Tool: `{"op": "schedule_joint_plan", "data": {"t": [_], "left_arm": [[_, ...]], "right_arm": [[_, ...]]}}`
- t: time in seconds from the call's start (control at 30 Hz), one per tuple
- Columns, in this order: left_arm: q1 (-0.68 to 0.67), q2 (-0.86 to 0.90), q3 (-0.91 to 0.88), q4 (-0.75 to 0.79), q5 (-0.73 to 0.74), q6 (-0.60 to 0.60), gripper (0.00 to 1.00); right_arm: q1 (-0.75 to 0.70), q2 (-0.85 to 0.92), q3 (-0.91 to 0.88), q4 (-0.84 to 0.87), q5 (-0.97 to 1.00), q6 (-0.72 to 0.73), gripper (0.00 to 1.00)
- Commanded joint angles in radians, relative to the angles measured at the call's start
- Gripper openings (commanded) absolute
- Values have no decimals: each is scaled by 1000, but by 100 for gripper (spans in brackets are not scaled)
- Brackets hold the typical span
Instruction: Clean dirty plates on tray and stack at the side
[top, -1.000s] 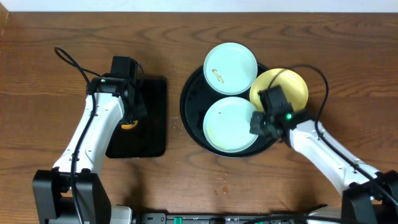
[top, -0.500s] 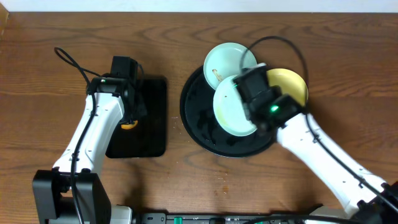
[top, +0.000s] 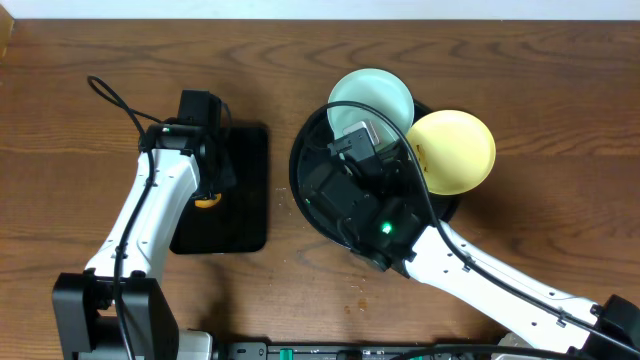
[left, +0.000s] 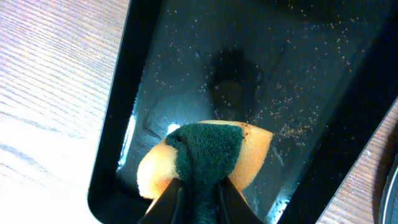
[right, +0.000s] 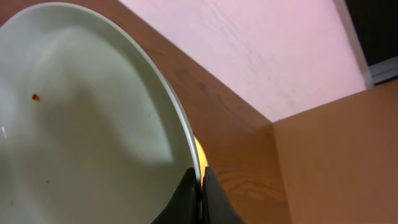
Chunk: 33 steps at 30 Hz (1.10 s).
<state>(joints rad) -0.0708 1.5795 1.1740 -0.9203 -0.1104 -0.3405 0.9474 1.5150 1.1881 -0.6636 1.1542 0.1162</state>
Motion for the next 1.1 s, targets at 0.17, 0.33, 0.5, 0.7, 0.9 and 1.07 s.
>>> {"op": "schedule_joint_plan", "data": {"t": [0.17, 0.33, 0.5, 0.7, 0.9, 1.07], "left_arm": [[3, 2, 0, -6, -2, -10, 8], [3, 2, 0, -6, -2, -10, 8], [3, 2, 0, -5, -2, -9, 8], [1, 2, 0, 56, 212, 89, 7], [-5, 2, 0, 180, 571, 128, 8], [-75, 2, 0, 249, 671, 174, 7]], "right_arm": [[0, -17, 21, 8, 5, 20, 1], [-65, -17, 21, -85, -306, 204, 1], [-227, -17, 21, -206, -715, 353, 1], [-462, -16, -19, -259, -1216, 297, 1], [-547, -16, -174, -152, -1268, 226, 1], [-548, -16, -312, 29, -1267, 219, 1]]}}
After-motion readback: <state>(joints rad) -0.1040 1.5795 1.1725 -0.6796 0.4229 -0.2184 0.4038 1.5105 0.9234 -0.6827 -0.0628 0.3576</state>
